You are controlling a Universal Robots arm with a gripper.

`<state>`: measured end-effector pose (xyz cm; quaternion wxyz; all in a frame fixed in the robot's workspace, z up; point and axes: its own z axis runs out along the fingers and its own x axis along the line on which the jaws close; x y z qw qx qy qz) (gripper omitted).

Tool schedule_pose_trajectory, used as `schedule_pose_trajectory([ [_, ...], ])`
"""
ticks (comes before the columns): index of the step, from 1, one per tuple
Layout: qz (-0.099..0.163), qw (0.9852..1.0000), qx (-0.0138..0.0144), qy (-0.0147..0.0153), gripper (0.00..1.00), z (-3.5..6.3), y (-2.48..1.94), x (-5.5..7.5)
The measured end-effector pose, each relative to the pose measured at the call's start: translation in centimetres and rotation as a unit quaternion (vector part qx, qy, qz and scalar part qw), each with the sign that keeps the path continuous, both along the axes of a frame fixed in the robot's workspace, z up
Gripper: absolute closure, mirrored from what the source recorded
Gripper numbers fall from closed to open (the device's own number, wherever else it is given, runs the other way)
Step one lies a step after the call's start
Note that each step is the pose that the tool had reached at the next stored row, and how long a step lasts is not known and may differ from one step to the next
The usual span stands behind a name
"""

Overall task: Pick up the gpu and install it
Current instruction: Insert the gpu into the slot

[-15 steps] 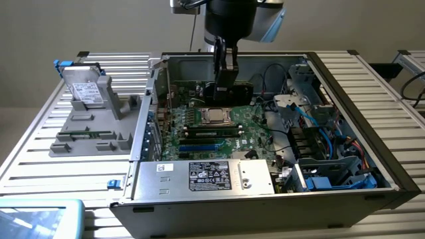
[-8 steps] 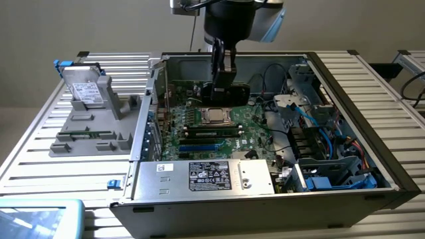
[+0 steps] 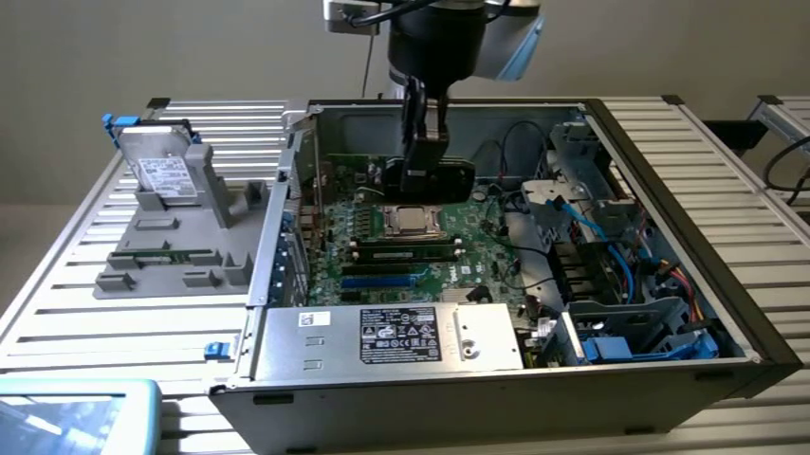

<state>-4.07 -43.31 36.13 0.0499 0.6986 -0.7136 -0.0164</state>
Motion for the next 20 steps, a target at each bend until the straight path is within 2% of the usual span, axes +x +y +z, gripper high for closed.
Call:
schedule_pose_trajectory([
  [5, 0.0, 1.0, -0.0007, -0.0001, 0.72, -0.73, 0.2, -0.1],
  [14, 0.0, 1.0, -0.0009, -0.0043, 0.72, -2.27, 0.2, -0.1],
  [20, 0.0, 1.0, -0.001, -0.005, 0.72, -3.35, 0.21, -0.1],
])
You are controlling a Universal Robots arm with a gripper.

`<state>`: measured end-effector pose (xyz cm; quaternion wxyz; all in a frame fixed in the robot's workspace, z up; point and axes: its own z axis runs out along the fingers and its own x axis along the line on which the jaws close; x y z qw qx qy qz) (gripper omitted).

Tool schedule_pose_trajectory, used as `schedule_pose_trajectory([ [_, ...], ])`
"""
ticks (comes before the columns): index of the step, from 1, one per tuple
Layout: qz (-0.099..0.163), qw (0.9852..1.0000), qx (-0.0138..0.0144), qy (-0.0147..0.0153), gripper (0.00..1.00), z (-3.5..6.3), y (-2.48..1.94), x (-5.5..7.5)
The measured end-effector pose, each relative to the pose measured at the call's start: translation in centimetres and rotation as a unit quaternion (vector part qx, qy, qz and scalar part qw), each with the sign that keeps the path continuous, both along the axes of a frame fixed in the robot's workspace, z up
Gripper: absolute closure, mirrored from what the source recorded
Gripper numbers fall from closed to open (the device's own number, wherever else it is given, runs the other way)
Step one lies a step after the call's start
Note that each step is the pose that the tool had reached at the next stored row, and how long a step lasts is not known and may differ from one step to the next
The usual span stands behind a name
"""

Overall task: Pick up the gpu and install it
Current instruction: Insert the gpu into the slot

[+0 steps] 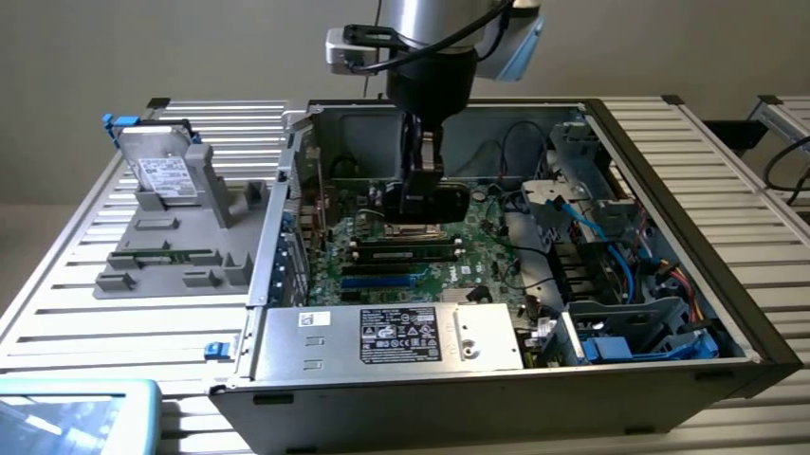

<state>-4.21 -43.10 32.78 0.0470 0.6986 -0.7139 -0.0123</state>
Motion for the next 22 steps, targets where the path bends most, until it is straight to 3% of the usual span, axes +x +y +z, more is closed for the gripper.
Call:
schedule_pose_trajectory([
  [4, 0.0, 1.0, 0.0001, -0.0028, 0.72, -0.66, 0.0, 0.0],
  [12, 0.0, 0.9998, -0.0003, -0.0177, 0.72, -1.56, 0.0, -1.4],
  [18, 0.0, 0.9998, -0.0003, -0.0196, 0.72, -2.66, -0.12, -1.6],
  [22, 0.0, 0.9998, -0.0003, -0.0197, 0.72, -3.39, -0.52, -1.8],
])
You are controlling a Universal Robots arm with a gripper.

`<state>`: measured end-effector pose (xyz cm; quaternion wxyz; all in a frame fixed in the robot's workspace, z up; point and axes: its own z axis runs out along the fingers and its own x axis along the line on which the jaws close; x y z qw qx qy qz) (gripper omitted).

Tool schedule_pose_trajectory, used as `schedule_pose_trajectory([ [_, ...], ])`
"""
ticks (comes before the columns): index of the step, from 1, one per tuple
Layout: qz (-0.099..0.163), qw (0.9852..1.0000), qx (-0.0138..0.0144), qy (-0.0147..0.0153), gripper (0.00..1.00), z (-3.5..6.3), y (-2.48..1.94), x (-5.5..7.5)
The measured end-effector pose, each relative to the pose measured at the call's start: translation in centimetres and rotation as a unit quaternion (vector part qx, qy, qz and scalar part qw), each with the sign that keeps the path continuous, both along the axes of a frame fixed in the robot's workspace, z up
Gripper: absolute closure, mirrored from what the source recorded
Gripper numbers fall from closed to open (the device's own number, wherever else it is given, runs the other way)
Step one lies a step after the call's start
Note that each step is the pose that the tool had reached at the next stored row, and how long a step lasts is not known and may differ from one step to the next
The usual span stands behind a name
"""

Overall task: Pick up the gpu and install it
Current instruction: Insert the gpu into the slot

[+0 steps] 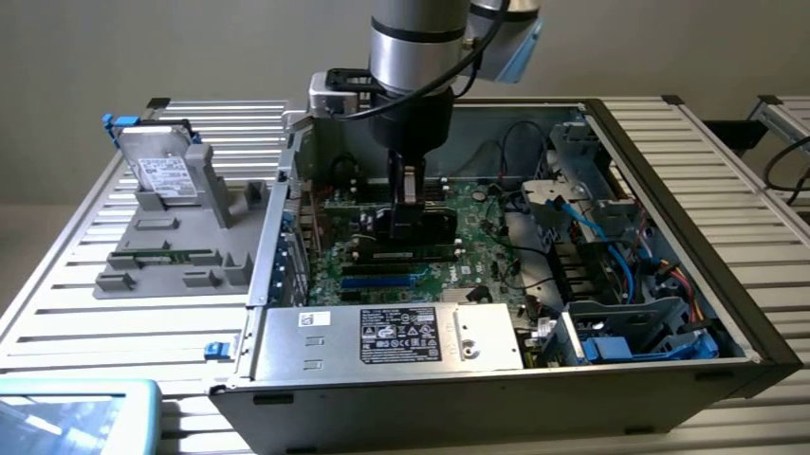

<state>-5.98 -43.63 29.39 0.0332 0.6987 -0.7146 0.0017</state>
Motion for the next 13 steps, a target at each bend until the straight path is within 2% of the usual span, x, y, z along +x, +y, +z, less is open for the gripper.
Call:
schedule_pose_trajectory([
  [3, 0.0, 1.0, 0.0, 0.0, 0.72, -0.37, -0.19, -0.08],
  [13, 0.0, 1.0, 0.0, 0.0, 0.72, -0.72, -0.47, -0.36],
])
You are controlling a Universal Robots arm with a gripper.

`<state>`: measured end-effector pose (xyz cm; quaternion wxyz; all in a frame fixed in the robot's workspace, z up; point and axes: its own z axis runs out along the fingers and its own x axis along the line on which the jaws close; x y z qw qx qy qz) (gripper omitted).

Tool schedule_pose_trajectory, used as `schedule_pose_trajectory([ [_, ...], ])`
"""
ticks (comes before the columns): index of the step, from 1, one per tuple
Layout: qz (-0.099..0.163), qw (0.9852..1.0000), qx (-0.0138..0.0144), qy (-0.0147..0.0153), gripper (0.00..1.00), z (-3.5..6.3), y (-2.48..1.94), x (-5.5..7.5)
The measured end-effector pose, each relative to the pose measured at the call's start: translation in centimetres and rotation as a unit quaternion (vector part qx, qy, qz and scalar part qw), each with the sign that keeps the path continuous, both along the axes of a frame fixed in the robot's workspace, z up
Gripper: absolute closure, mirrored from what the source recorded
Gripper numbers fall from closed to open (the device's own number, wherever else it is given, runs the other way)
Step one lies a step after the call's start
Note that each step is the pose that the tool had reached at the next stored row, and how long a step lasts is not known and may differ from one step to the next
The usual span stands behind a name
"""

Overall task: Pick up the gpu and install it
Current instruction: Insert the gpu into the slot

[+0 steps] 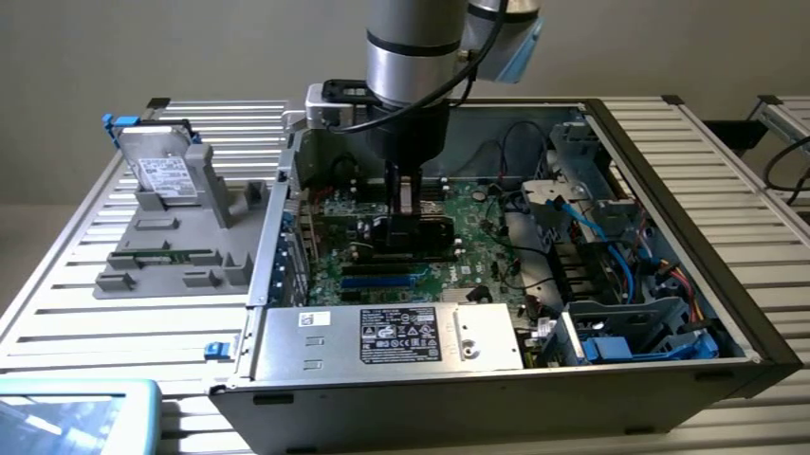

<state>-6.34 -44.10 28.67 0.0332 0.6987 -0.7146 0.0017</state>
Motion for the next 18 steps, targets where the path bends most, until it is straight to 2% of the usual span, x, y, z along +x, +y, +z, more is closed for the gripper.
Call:
schedule_pose_trajectory([
  [5, 0.0, 1.0, 0.0001, 0.0, 0.72, -0.57, -0.51, -0.2],
  [18, 0.0, 1.0, -0.0001, 0.0002, 0.72, -2.15, -1.04, -0.6],
])
